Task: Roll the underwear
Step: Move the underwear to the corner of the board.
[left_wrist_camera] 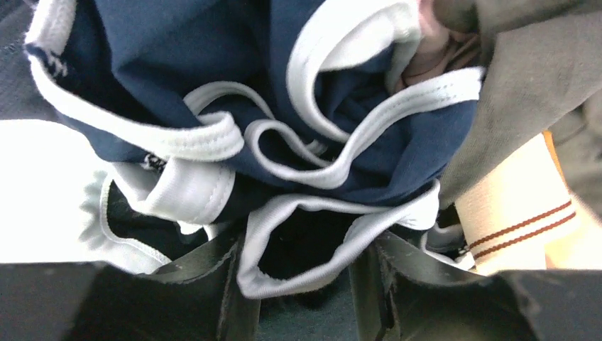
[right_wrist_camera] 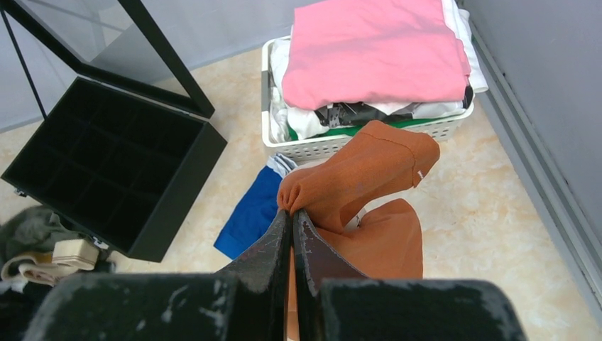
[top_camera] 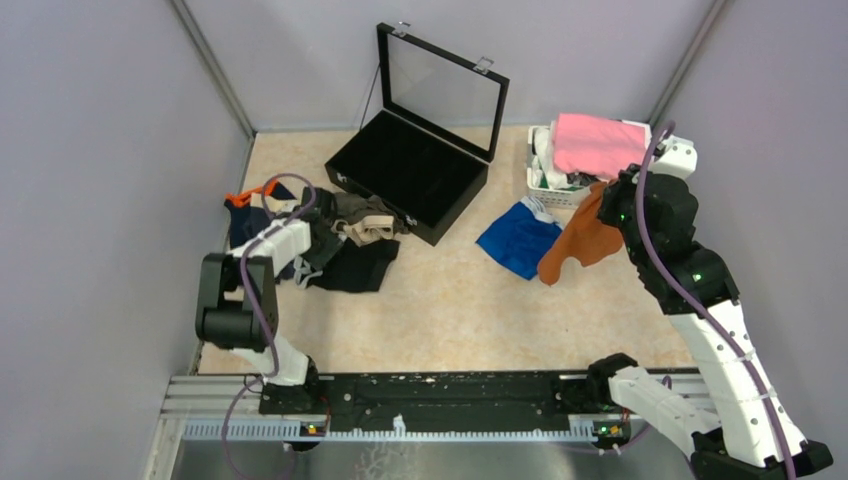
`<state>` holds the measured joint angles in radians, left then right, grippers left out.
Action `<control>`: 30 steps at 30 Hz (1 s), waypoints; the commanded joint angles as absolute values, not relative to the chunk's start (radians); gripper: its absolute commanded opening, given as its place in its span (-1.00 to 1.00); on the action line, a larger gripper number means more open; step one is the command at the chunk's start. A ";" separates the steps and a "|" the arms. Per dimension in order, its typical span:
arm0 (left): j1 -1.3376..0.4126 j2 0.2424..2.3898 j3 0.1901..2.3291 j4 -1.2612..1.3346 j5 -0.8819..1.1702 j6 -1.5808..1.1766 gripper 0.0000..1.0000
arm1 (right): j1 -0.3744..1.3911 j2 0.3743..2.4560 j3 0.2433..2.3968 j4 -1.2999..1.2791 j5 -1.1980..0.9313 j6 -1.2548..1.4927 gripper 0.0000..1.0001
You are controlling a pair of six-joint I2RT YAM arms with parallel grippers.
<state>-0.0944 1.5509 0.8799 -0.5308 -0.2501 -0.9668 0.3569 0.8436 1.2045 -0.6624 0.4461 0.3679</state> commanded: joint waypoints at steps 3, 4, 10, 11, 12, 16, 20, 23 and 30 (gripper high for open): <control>-0.025 1.736 1.098 -0.468 -0.399 -0.928 0.29 | 0.351 0.823 1.239 -0.673 0.437 0.355 -1.00; -0.025 1.733 1.128 -0.501 -0.396 -0.922 0.38 | 0.351 0.822 1.237 -0.674 0.439 0.354 -1.00; -0.041 1.541 1.057 -0.492 -0.314 -0.832 0.82 | 0.351 0.835 1.220 -0.647 0.360 0.343 -1.00; -0.041 1.506 1.036 -0.489 -0.296 -0.813 0.86 | 0.351 0.836 1.216 -0.637 0.328 0.340 -1.00; -0.041 1.474 1.018 -0.489 -0.283 -0.796 0.89 | 0.351 0.836 1.210 -0.627 0.300 0.336 -1.00; -0.042 1.355 0.949 -0.481 -0.199 -0.726 0.96 | 0.351 0.833 1.193 -0.579 0.133 0.294 -1.00; -0.041 1.216 0.943 -0.477 -0.109 -0.638 0.98 | 0.352 0.882 1.217 -0.535 -0.197 0.263 -1.00; -0.041 1.113 0.974 -0.501 -0.134 -0.584 0.98 | 0.406 0.955 1.224 -0.443 -0.431 0.302 -1.00; -0.040 0.890 1.127 -0.596 -0.361 -0.489 0.98 | 0.810 1.215 1.355 -0.308 -0.300 0.263 -1.00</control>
